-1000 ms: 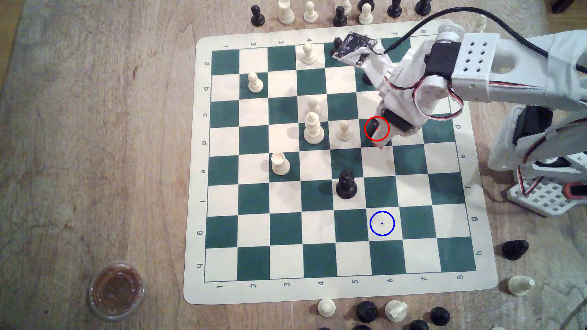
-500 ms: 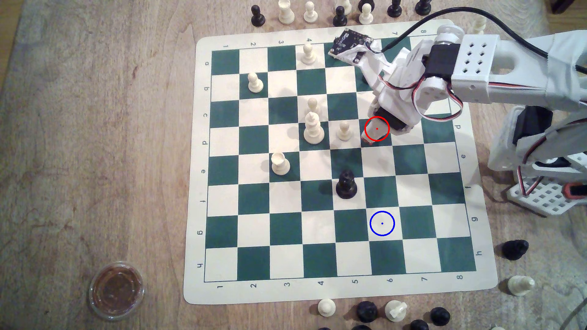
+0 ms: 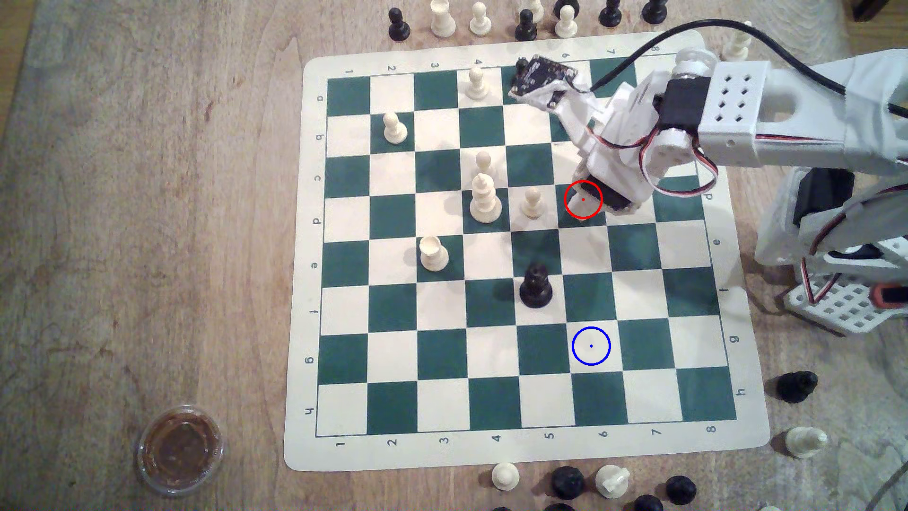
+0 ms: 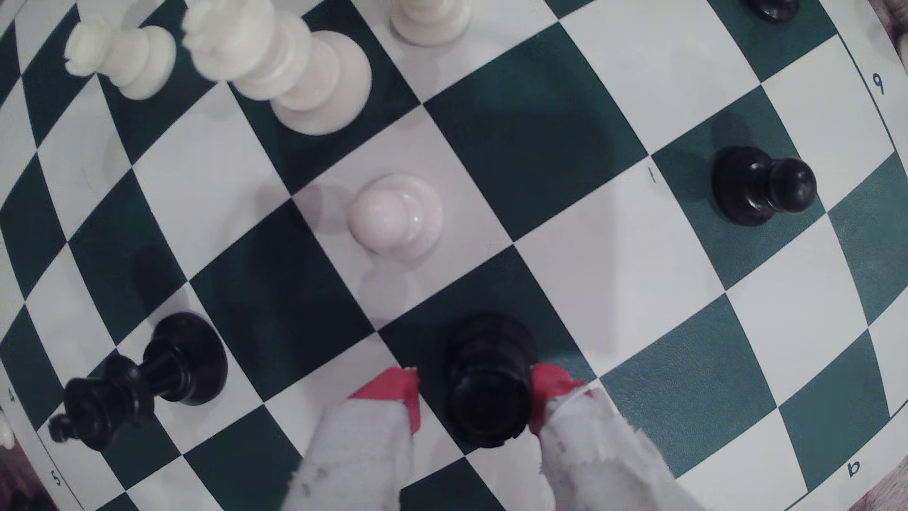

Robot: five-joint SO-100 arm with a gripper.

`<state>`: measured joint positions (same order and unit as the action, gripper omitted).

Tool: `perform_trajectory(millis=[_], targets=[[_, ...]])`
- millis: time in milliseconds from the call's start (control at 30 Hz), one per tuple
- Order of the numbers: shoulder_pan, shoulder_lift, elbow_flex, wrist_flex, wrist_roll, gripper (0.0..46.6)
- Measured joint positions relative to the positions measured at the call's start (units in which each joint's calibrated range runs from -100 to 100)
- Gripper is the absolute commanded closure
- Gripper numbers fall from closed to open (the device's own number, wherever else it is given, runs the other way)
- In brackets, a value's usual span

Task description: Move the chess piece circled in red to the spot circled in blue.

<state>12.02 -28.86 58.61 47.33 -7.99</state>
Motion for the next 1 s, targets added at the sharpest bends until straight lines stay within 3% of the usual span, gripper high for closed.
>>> perform_trajectory(millis=[133, 333, 767, 900, 1000], targets=[[0.0, 0.0, 0.0, -0.16, 0.0, 36.2], [0.0, -0.5, 0.18, -0.16, 0.0, 43.2], [0.0, -3.18, 0.9, 0.16, 0.0, 46.4], [-2.65, -6.12, 0.9, 2.47, -0.39, 46.4], [-7.89, -8.04, 0.9, 5.5, -0.98, 46.3]])
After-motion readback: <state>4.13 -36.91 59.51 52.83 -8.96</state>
